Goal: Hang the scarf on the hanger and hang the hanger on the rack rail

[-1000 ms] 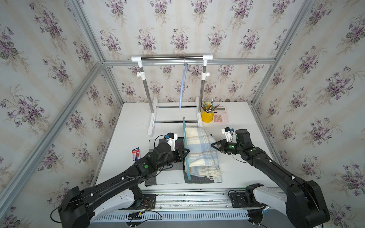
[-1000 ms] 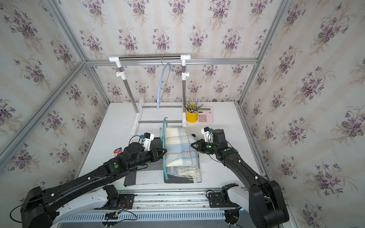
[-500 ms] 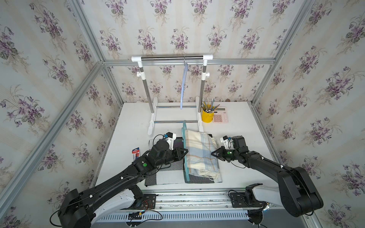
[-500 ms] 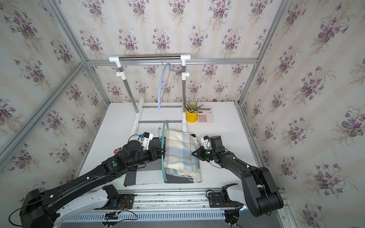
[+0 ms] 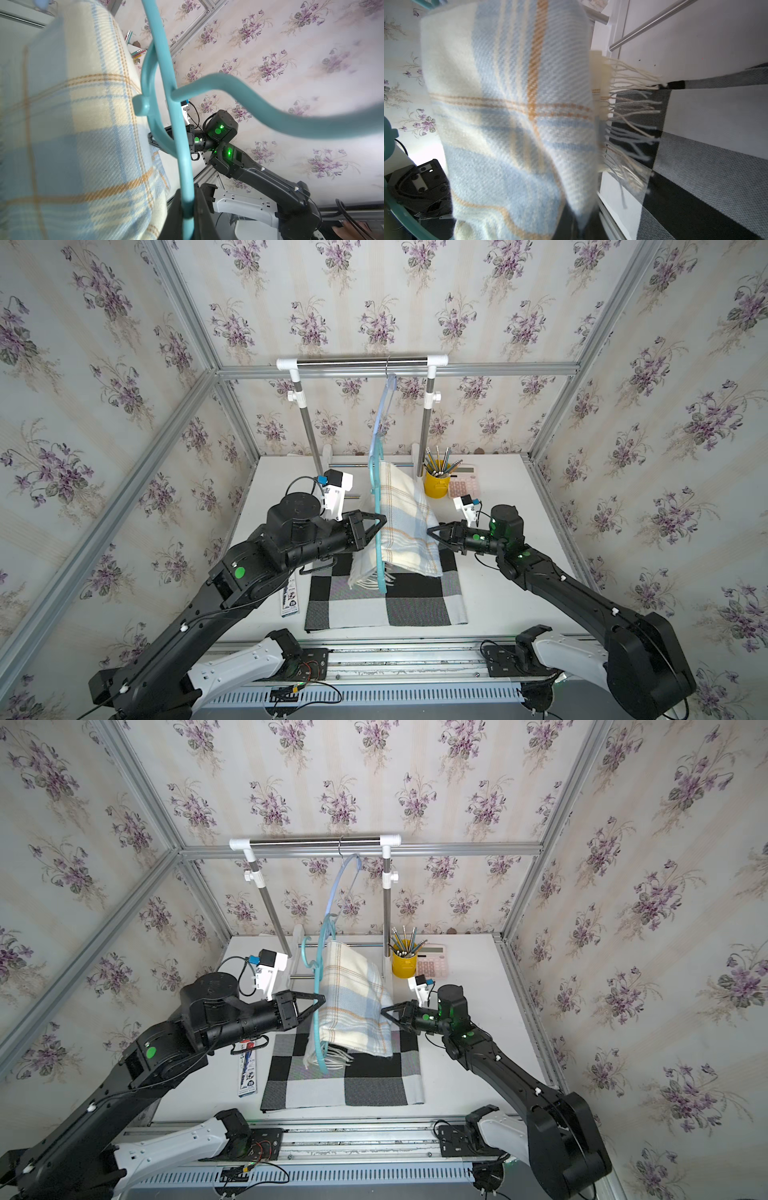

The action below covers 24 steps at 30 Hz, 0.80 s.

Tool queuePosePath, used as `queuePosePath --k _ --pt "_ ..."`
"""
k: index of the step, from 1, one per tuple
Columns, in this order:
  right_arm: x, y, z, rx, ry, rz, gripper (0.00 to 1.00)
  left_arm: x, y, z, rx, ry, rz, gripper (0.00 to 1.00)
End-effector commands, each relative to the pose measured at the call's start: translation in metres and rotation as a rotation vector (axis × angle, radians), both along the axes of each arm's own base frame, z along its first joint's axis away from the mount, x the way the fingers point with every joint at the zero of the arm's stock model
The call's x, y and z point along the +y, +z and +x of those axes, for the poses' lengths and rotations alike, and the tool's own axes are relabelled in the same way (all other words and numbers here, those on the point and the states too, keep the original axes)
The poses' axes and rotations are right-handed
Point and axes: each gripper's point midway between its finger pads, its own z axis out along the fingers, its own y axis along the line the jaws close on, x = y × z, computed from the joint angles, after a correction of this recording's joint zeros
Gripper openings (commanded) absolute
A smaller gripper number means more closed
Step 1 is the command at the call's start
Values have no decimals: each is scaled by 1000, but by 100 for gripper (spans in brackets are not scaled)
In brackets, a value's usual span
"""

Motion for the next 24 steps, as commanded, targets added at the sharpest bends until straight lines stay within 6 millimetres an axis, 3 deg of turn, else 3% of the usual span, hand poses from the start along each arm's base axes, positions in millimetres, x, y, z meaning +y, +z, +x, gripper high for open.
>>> queuePosePath --k 1,13,24 --pt "12 5 6 22 -22 37 0 11 -2 6 -30 48 58 0" --pt "23 -62 -6 132 -10 -4 0 25 -6 6 -31 91 69 0" --pt "12 -97 -22 194 -32 -14 0 31 -15 12 -43 134 79 0"
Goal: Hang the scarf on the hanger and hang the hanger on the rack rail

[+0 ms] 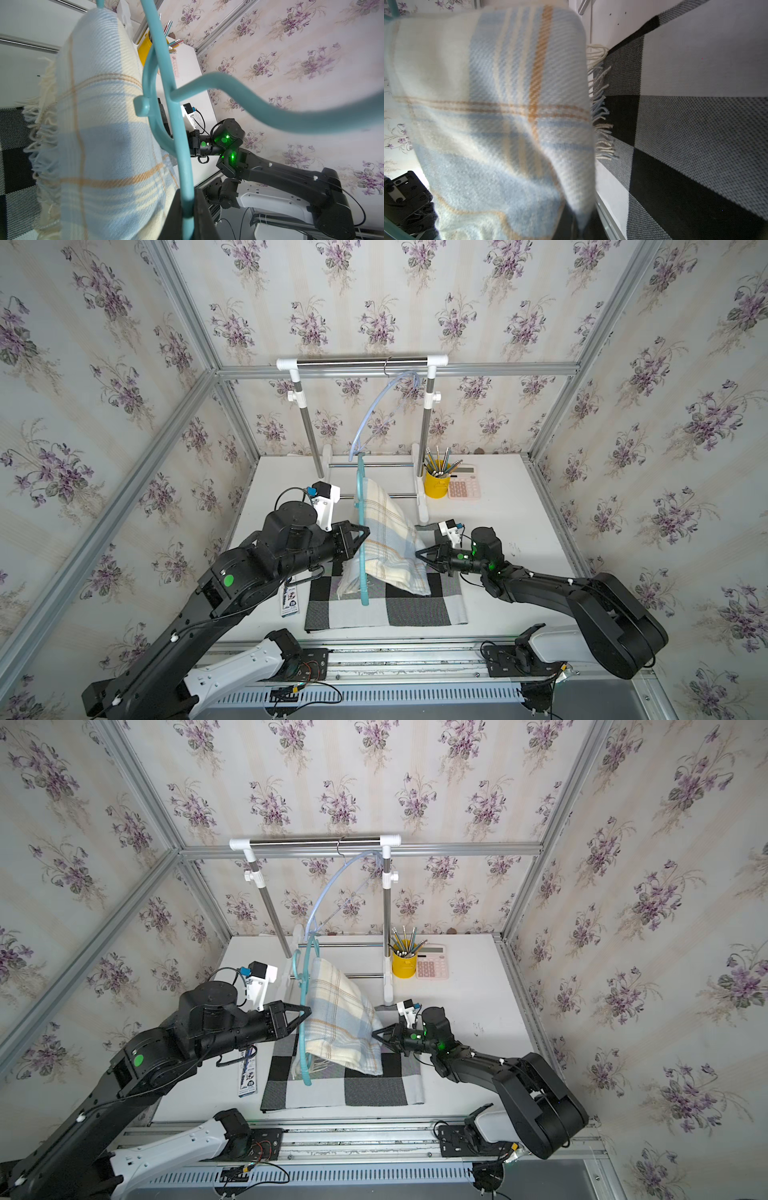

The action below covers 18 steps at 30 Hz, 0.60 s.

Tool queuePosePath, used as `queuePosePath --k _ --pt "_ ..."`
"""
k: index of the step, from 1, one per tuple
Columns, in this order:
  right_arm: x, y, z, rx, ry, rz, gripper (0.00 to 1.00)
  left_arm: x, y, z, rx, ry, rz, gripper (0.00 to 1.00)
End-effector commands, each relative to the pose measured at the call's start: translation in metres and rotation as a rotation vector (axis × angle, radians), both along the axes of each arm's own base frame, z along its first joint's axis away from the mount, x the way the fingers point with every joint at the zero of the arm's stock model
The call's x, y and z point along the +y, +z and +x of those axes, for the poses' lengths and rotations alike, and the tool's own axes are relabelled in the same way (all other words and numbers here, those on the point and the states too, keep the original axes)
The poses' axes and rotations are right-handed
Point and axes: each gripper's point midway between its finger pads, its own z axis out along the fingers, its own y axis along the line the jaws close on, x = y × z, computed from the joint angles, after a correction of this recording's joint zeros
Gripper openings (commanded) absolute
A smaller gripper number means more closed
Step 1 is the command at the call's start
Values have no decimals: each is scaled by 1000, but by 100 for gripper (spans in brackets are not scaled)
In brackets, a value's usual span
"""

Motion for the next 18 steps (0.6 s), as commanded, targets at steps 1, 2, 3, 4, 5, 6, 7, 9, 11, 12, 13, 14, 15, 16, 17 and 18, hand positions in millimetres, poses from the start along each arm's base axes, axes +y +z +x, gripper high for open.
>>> queuePosePath --k 1,2,3,4,5,6,7,9,11,12,13,14,15,16,17,18 --pt "-4 -11 3 18 -38 -19 0 1 24 15 -121 43 -39 0" --pt "-4 -14 2 23 -36 -20 0 1 24 15 -121 42 -38 0" --pt "-5 -17 1 27 -36 -22 0 1 24 15 -119 40 -40 0" --pt "-5 -21 1 31 -39 -26 0 0 24 14 -117 33 -44 0" --pt "-5 -23 1 32 -39 -30 0 -1 24 13 -113 27 -48 0" --pt "-6 -26 1 35 -41 -32 0 -1 24 12 -110 21 -51 0" --pt "-6 -29 1 37 -42 -34 0 -2 24 12 -104 16 -52 0" --pt "-6 -31 2 28 -46 -30 0 -1 23 9 -82 11 -58 0" --pt "-6 -29 3 12 -53 -12 0 -1 23 4 -64 -3 -61 0" --pt "-6 -28 2 8 -49 -7 0 0 24 2 -59 -9 -66 0" --pt "-5 -26 2 3 -43 3 0 0 24 0 -55 -11 -69 0" --pt "-3 -23 2 -1 -37 18 0 1 24 -2 -49 -14 -70 0" --pt "-2 -20 1 -5 -29 34 0 1 23 -3 -46 -19 -71 0" --pt "-1 -16 1 -12 -22 50 0 1 22 -4 -41 -22 -72 0" --pt "1 -12 1 -21 -17 66 0 0 21 -5 -34 -27 -75 0" --pt "1 -8 1 -30 -15 82 0 -2 21 -5 -31 -36 -82 0"
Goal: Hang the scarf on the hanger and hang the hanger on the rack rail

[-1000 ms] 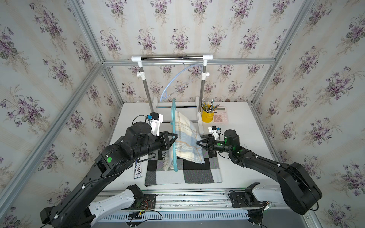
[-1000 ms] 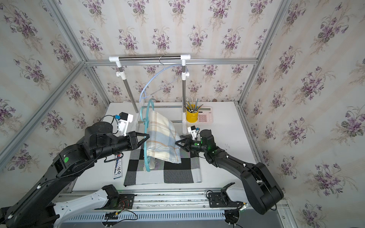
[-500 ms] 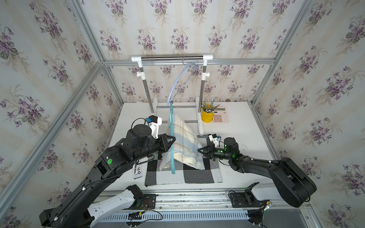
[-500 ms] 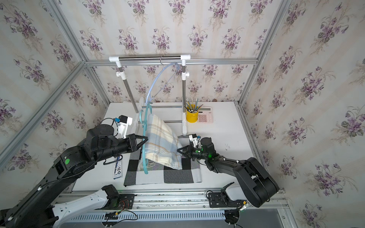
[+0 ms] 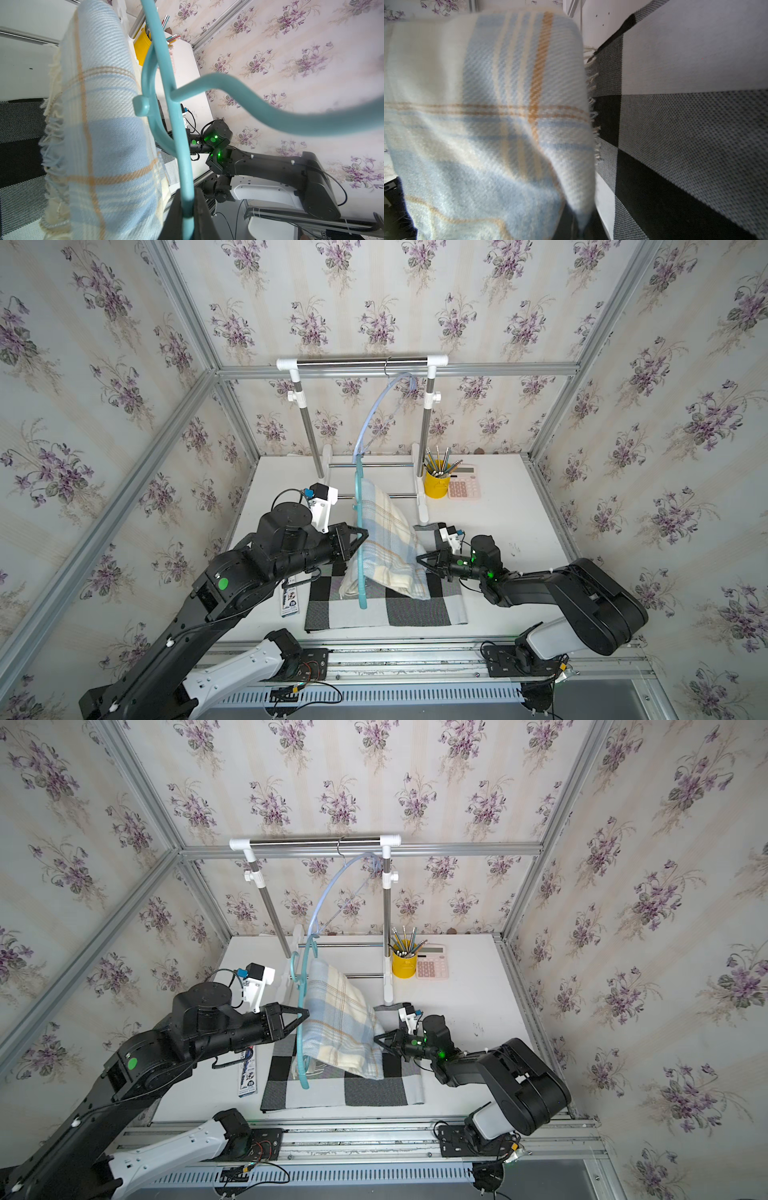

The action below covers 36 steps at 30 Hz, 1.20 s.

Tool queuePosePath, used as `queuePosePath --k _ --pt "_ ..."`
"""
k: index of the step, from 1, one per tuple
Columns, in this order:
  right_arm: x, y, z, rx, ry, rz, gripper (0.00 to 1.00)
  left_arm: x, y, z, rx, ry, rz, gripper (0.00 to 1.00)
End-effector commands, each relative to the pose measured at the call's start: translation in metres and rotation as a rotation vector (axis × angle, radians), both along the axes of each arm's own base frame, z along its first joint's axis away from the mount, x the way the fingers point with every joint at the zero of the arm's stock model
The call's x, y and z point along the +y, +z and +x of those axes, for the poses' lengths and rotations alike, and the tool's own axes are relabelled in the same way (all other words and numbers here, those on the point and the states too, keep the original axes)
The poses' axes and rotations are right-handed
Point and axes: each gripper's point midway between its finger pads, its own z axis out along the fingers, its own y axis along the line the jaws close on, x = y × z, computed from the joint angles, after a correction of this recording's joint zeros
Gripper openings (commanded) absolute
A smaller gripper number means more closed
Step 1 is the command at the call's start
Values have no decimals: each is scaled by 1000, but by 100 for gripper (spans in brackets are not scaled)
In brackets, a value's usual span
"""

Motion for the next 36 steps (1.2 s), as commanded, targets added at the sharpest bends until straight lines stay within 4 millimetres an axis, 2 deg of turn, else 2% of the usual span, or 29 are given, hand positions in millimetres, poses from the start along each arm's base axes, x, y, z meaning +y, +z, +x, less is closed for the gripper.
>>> queuePosePath --k 1,8,14,15,17,19,22,25,30,36 --pt "4 16 1 -42 12 64 0 -6 15 3 -47 -11 -56 0" --pt "9 28 -1 -39 45 137 0 -14 10 5 -22 -34 -76 0" --pt "13 25 0 -42 63 165 0 -25 7 6 40 -78 -148 0" --pt "14 26 0 -46 75 180 7 -27 6 4 69 -99 -166 0" --pt "18 22 -2 -40 111 178 30 -26 8 3 85 -111 -193 0" --pt "19 10 -3 -41 134 141 45 -21 12 3 80 -101 -204 0" --pt "16 -14 1 -59 123 20 53 -13 19 5 88 -96 -223 0" --pt "8 -21 11 -131 80 -114 56 -6 22 6 103 -91 -236 0" --pt "-6 -5 28 -297 28 -285 61 9 22 11 121 -58 -251 0" --pt "-9 28 27 -431 7 -257 59 25 26 19 135 -28 -282 0"
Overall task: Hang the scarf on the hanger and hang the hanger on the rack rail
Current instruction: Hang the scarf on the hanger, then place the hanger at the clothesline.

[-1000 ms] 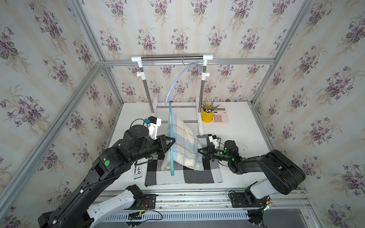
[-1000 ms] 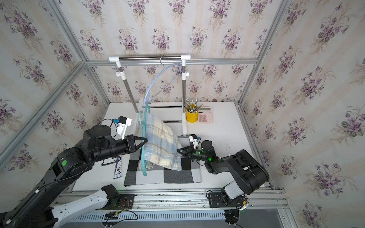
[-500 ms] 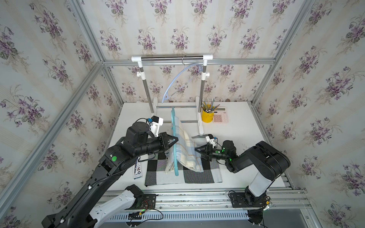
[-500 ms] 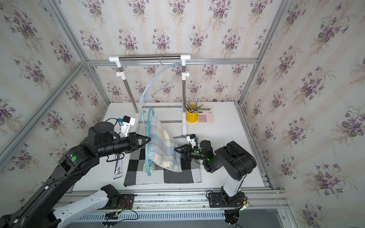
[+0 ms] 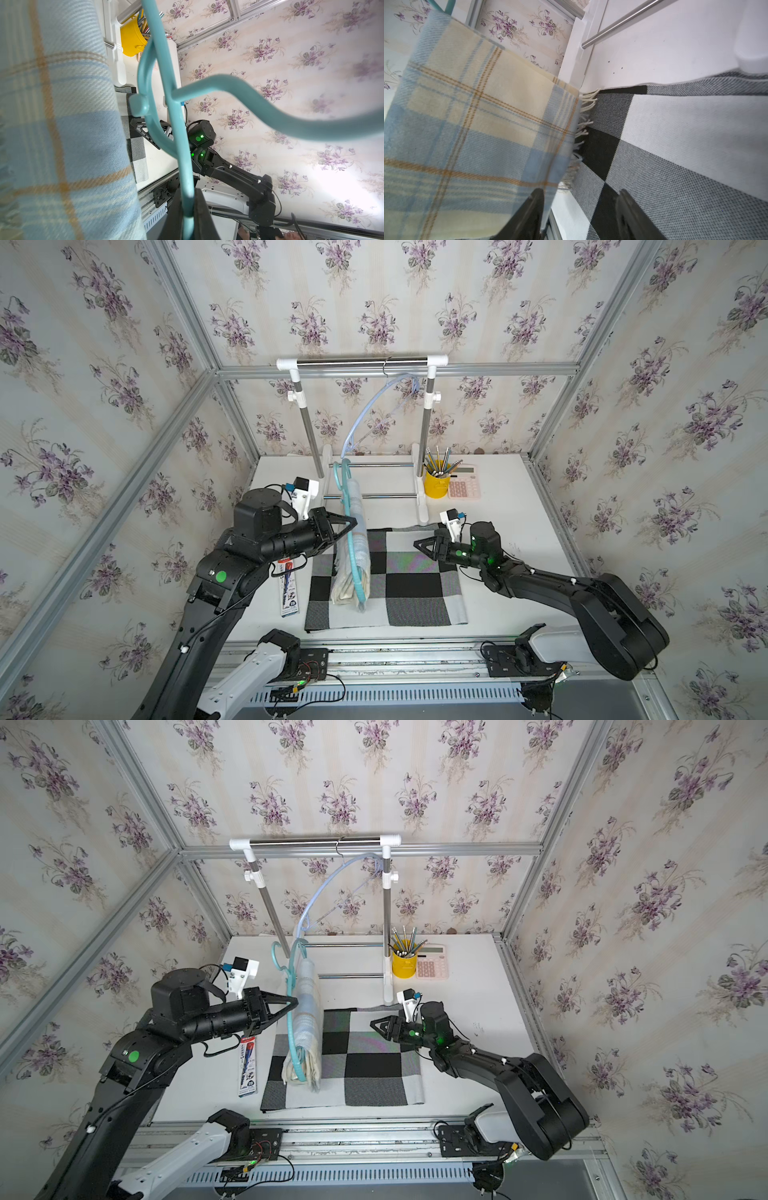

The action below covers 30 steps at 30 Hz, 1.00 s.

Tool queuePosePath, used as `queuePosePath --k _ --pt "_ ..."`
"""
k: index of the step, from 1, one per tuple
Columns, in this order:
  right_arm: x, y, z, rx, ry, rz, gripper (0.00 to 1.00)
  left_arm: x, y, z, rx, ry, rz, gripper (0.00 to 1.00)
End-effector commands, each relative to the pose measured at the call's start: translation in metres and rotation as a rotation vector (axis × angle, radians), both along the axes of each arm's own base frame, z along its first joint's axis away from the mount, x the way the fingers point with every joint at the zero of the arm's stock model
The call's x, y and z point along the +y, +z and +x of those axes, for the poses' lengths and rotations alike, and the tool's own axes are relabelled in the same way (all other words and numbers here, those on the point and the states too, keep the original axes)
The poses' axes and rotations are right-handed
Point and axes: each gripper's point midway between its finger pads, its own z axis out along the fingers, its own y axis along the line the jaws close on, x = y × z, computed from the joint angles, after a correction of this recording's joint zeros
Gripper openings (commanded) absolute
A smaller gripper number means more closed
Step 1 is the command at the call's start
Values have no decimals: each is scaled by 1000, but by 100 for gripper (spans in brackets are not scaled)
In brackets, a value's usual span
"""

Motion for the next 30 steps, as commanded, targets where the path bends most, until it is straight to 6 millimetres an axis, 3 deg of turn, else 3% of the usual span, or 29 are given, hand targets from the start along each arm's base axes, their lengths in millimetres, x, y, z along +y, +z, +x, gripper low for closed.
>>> queuePosePath --k 1,7,12,16,23,30 --pt "-8 -1 -1 -70 -12 -55 59 3 14 -2 -42 -38 -40 0" --pt "-12 8 -1 -125 -22 -69 57 21 18 -4 -58 -38 -56 0" --pt "-13 6 -1 -128 -23 -84 55 34 3 -15 -66 -25 23 0" --pt "-13 3 -2 -123 -19 -89 55 42 -5 -7 -80 -12 97 0" --pt "-16 -2 -5 -116 -26 -94 54 46 13 37 -176 -56 136 0" --pt "-18 -7 -7 -114 -24 -106 53 70 37 97 -210 -54 69 0"
